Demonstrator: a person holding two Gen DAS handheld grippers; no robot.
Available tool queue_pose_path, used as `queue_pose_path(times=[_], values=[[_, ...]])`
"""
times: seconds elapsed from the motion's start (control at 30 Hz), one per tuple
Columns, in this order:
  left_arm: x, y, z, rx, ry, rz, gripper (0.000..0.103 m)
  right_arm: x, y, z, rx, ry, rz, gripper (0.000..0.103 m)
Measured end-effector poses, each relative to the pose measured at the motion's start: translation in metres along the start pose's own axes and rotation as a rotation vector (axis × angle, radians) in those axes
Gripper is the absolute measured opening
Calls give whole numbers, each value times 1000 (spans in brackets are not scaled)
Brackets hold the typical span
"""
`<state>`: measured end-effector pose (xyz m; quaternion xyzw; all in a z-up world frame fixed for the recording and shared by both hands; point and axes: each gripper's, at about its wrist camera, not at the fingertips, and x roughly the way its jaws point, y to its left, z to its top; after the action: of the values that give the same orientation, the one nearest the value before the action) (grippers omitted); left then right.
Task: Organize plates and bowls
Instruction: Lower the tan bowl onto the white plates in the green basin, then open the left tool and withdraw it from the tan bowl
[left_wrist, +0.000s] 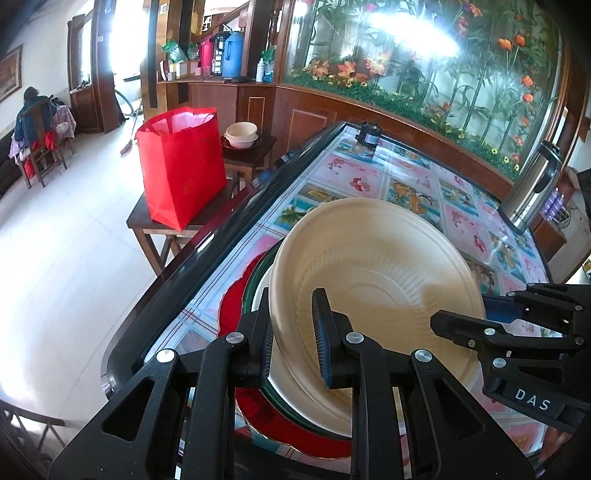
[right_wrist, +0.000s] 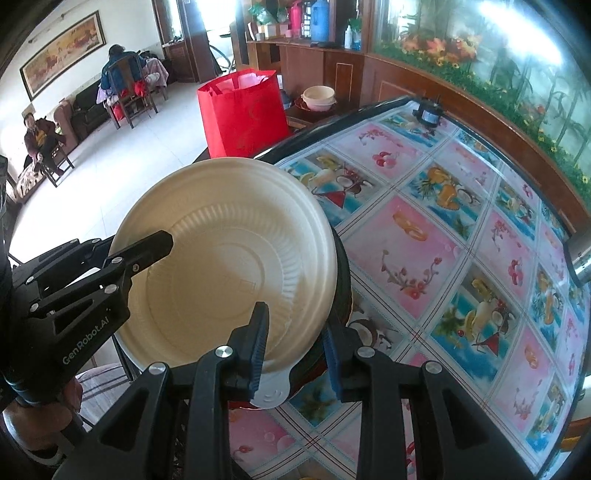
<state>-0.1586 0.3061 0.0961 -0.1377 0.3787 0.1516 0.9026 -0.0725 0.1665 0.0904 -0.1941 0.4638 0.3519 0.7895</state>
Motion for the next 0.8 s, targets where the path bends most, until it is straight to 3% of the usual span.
queue_pose_path(times=[0.33, 0.5, 0.6, 0.67, 0.7, 0.8], values=[[4, -3, -2, 10, -12, 19, 19, 5, 3, -2, 0, 4, -1, 37], [0, -7, -2, 7, -44, 5, 20, -1, 1, -6, 14, -15, -7, 49], [-5, -8, -3, 3, -70, 0, 28, -7, -4, -8, 38, -39, 5, 53], [-10, -8, -3, -2, -94, 4, 52, -10, -7, -9, 51, -59, 6, 57], [-13, -8, -3, -4, -114, 13, 56, -12, -8, -10, 61, -74, 5, 62], [-25, -8, -3, -14, -160, 35, 59, -18, -10, -15, 83, -117, -30, 74]])
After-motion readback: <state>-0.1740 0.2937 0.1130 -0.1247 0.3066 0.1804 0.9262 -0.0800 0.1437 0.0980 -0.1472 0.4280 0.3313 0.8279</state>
